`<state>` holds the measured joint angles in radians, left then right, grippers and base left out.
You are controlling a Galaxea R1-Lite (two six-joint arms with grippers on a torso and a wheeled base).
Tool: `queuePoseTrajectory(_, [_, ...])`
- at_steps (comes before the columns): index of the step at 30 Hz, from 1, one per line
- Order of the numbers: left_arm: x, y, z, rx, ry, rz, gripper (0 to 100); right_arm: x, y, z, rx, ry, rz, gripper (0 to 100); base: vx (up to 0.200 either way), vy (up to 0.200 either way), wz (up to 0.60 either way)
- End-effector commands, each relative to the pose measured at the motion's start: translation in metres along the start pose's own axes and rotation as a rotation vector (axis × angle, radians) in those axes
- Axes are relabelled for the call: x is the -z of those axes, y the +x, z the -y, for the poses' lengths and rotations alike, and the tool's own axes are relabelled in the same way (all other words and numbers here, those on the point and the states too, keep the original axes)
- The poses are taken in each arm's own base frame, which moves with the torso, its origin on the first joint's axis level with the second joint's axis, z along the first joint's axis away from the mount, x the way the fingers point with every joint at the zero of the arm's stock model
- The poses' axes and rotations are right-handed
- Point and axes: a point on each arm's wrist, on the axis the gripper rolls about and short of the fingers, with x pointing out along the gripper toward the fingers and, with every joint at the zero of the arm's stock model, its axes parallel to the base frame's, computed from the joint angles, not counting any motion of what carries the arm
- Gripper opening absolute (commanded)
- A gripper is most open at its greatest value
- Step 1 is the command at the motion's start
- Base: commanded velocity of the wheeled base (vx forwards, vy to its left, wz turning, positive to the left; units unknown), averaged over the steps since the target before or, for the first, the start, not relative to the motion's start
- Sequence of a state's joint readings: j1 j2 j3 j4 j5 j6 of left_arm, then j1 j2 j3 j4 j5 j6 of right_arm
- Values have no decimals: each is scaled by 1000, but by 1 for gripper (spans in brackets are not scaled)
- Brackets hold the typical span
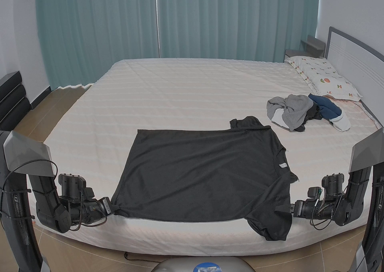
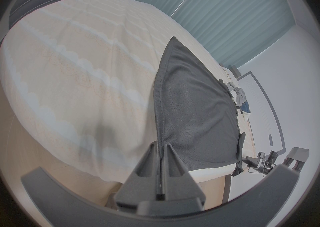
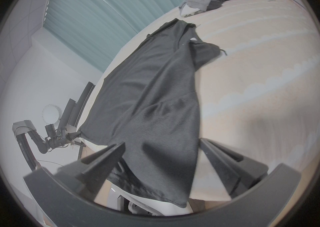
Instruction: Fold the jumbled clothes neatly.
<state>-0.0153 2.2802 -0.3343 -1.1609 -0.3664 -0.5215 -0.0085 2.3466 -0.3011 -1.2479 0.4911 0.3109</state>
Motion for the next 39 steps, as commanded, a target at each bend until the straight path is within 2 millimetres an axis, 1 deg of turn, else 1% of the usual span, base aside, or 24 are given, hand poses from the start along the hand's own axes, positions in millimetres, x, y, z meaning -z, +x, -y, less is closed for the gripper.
queuePoseTrajectory(1, [0, 0, 0, 0, 0, 0, 0, 1, -4, 6, 19, 18, 2, 0, 0, 0, 0])
queuePoseTrajectory(4, [0, 0, 0, 0, 0, 0, 0, 1, -7, 8, 27, 28, 6, 0, 0, 0, 0])
queuePoseTrajectory(10, [0, 0, 0, 0, 0, 0, 0, 4, -12, 6, 30, 32, 1, 0, 0, 0, 0])
queuePoseTrajectory(13, [1, -1, 0, -5, 4, -3, 0, 2, -23, 7, 41, 42, 21, 0, 0, 0, 0])
queuePoseTrajectory(19, [1, -4, 1, -12, 16, 10, 0, 7, -44, 12, 73, 73, 35, 0, 0, 0, 0])
queuePoseTrajectory(21, [0, -9, 4, -9, 30, 18, 0, 10, -55, 14, 89, 79, 42, 0, 0, 0, 0])
queuePoseTrajectory(26, [10, -17, 2, -26, 120, -17, 0, 17, -67, 14, 111, 92, 37, 0, 0, 0, 0])
queuePoseTrajectory(28, [12, -18, 1, -29, 130, -22, 0, 18, -69, 13, 111, 94, 34, 0, 0, 0, 0])
queuePoseTrajectory(29, [15, -19, 0, -42, 149, -33, 0, 22, -74, 10, 114, 97, 28, 0, 0, 0, 0])
queuePoseTrajectory(34, [20, -22, -2, -63, 184, -48, 0, 25, -80, 7, 119, 97, 26, 0, 0, 0, 0])
queuePoseTrajectory(36, [26, -24, -4, -74, 232, -75, 0, 28, -86, 3, 121, 98, 27, 0, 0, 0, 0])
queuePoseTrajectory(39, [31, -27, -5, -80, 258, -95, 0, 27, -89, 2, 132, 96, 36, 0, 0, 0, 0])
